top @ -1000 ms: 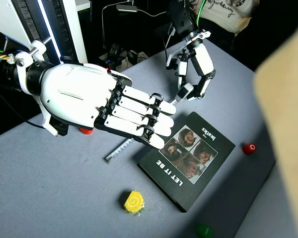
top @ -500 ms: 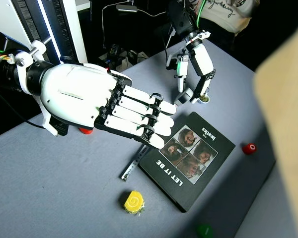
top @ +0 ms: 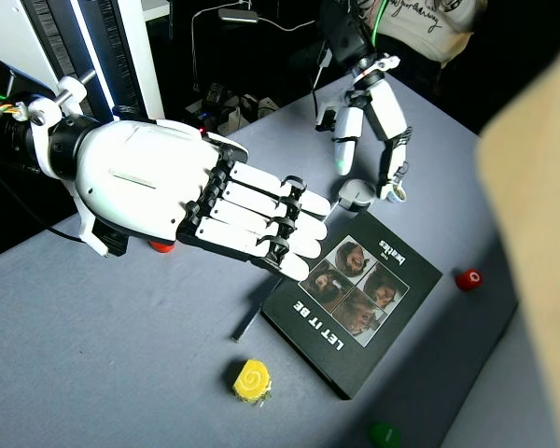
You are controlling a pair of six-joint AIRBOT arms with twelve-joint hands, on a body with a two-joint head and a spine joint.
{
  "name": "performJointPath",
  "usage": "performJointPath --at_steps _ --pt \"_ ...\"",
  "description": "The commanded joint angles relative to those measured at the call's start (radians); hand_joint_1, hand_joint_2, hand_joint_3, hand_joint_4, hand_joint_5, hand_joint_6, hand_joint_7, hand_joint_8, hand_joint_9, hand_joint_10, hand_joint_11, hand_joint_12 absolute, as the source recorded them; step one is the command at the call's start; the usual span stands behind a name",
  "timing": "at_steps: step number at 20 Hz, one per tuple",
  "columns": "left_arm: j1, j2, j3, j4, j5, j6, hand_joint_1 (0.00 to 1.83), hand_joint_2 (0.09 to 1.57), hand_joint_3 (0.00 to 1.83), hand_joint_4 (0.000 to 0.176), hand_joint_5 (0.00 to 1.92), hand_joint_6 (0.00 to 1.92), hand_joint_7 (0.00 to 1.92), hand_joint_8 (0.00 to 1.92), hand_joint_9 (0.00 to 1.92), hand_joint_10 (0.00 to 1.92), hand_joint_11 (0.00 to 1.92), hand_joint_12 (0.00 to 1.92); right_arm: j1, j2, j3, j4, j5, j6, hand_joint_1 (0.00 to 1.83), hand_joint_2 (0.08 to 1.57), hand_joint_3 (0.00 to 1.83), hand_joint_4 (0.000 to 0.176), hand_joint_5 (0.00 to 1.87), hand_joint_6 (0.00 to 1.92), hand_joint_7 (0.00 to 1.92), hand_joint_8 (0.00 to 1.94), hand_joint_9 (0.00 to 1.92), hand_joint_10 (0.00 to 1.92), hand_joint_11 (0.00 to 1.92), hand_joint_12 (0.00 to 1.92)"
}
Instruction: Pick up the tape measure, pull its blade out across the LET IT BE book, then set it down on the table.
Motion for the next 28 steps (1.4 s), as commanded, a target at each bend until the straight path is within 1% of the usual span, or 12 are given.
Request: performJointPath --at_steps 1,11,15,16,17,18,19,21,23,25,27,28 --pt "-0.014 0.011 0.010 0.025 -0.088 -0.006 0.47 1.02 0.00 0.000 0.60 0.00 0.62 0.00 0.58 0.00 0.44 0.46 0.010 0.002 0.000 -0.049 0.097 0.005 0.10 1.03 0.00 0.024 0.04 0.00 0.06 0.00 0.05 0.00 0.00 0.43" --pt "-0.257 0.076 0.118 0.044 0.103 0.116 0.51 1.01 0.00 0.000 0.64 0.01 0.67 0.01 0.63 0.01 0.45 0.48 0.012 0.003 0.000 -0.053 0.093 0.022 0.14 1.01 0.00 0.015 0.11 0.01 0.13 0.01 0.12 0.01 0.00 0.70" --pt "-0.433 0.081 0.154 0.001 0.251 0.316 0.55 1.03 0.00 0.000 0.82 0.01 0.91 0.02 0.89 0.05 0.62 0.63 0.012 0.005 0.000 -0.057 0.092 0.028 0.22 1.11 0.00 0.000 0.69 0.14 0.72 0.07 0.65 0.14 0.21 1.25" --pt "-0.474 0.079 0.154 -0.034 0.271 0.387 0.59 1.01 0.00 0.000 0.88 0.01 0.96 0.03 0.94 0.08 0.64 0.75 0.012 0.005 0.000 -0.057 0.091 0.029 0.32 1.11 0.00 0.000 0.73 0.41 0.83 0.13 0.64 0.71 0.40 1.44" --pt "-0.545 0.074 0.149 -0.082 0.298 0.496 0.63 1.00 0.00 0.000 0.99 0.02 1.04 0.09 0.94 0.30 0.67 0.91 0.012 0.006 0.000 -0.057 0.090 0.030 0.47 1.10 0.00 0.000 0.70 0.98 0.82 0.78 0.72 1.40 0.70 1.75" --pt "-0.604 0.067 0.139 -0.158 0.325 0.624 0.67 1.00 0.00 0.000 1.07 0.06 0.99 0.36 0.85 0.68 0.69 1.07 0.012 0.006 0.000 -0.057 0.090 0.030 0.58 1.11 0.00 0.000 0.72 1.39 0.85 1.40 0.98 1.82 1.09 1.89" --pt "-0.649 0.059 0.126 -0.219 0.330 0.727 0.73 1.00 0.00 0.000 1.04 0.43 0.88 0.90 0.82 1.08 0.72 1.26 0.012 0.006 0.000 -0.057 0.090 0.030 0.68 1.13 0.00 0.000 0.78 1.75 0.96 1.83 1.27 1.90 1.48 1.91" --pt "-0.717 0.046 0.083 -0.353 0.304 0.882 0.82 1.06 0.00 0.000 0.88 1.46 0.85 1.71 0.86 1.81 0.88 1.80 0.013 0.006 0.000 -0.056 0.091 0.030 0.75 1.18 0.01 0.000 0.97 1.91 1.22 1.94 1.58 1.92 1.85 1.92" --pt "-0.788 0.039 -0.006 -0.503 0.227 1.080 0.77 1.17 0.01 0.000 1.04 1.91 1.00 1.92 1.02 1.92 1.11 1.92 0.014 0.005 0.001 -0.055 0.090 0.033 0.72 1.34 0.02 0.000 1.16 1.92 1.52 1.94 1.76 1.92 1.92 1.92" --pt "-0.828 0.034 -0.063 -0.575 0.184 1.182 0.74 1.17 0.00 0.000 1.08 1.92 1.04 1.92 1.02 1.92 1.12 1.92 0.016 0.005 0.001 -0.055 0.090 0.036 0.73 1.37 0.01 0.000 1.20 1.92 1.55 1.94 1.77 1.92 1.92 1.92" --pt "-0.846 0.026 -0.128 -0.607 0.121 1.216 0.70 1.16 0.00 0.000 1.20 1.92 1.18 1.92 1.09 1.92 1.14 1.92 0.017 0.004 0.004 -0.054 0.086 0.038 0.78 1.41 0.00 0.154 1.23 1.92 1.55 1.94 1.78 1.92 1.92 1.92" --pt "-0.846 0.018 -0.157 -0.620 0.084 1.214 0.70 1.16 0.00 0.000 1.20 1.92 1.18 1.92 1.09 1.92 1.14 1.92 0.019 0.005 0.007 -0.055 0.076 0.039 0.78 1.41 0.00 0.154 1.23 1.92 1.55 1.94 1.78 1.92 1.92 1.92"
